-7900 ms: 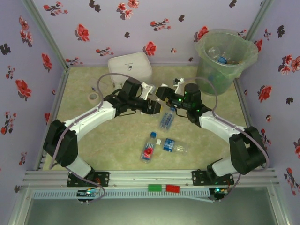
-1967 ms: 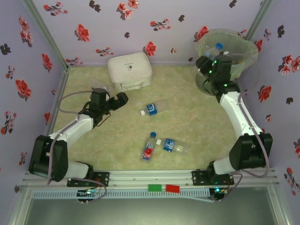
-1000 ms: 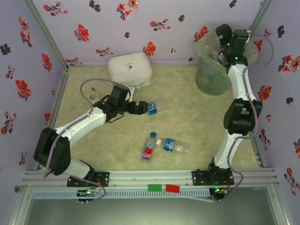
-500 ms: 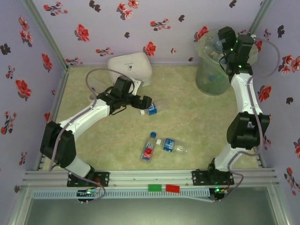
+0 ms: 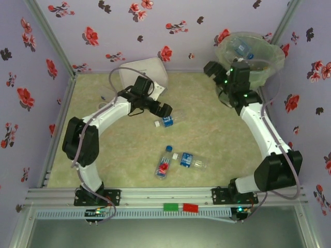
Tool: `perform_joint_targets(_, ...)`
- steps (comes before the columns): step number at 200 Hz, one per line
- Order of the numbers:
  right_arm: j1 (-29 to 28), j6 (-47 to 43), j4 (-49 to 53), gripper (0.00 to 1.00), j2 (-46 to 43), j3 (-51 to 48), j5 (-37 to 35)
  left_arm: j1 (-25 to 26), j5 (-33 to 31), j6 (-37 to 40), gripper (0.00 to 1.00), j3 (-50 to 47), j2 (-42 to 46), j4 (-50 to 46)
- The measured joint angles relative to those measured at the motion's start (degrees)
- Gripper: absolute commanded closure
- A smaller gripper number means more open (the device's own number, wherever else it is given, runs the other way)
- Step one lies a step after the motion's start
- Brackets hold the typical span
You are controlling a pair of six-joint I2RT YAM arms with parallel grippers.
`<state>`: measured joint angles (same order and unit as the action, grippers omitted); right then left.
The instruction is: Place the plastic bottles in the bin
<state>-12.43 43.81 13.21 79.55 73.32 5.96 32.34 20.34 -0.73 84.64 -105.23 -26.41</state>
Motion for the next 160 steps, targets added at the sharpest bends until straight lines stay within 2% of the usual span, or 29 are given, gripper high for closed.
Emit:
perform_joint_targets(76,-11.8,0.7,9.0,0.0,-6.6,-19.0,-5.7,0.1,1.4,6.8,0.02,6.8,-9.9,-8.7)
perform_joint_targets(121,-12.2,4.6,6.6,0.0,-6.8,-26.3,-6.1,0.8,1.3,7.8,0.04,6.9,-12.0,-8.5)
perform_joint_targets(160,-12.2,6.4,2.5,0.0,-8.2,-28.7,-6.4,1.0,1.3,8.5,0.06,8.0,-14.9,-8.3)
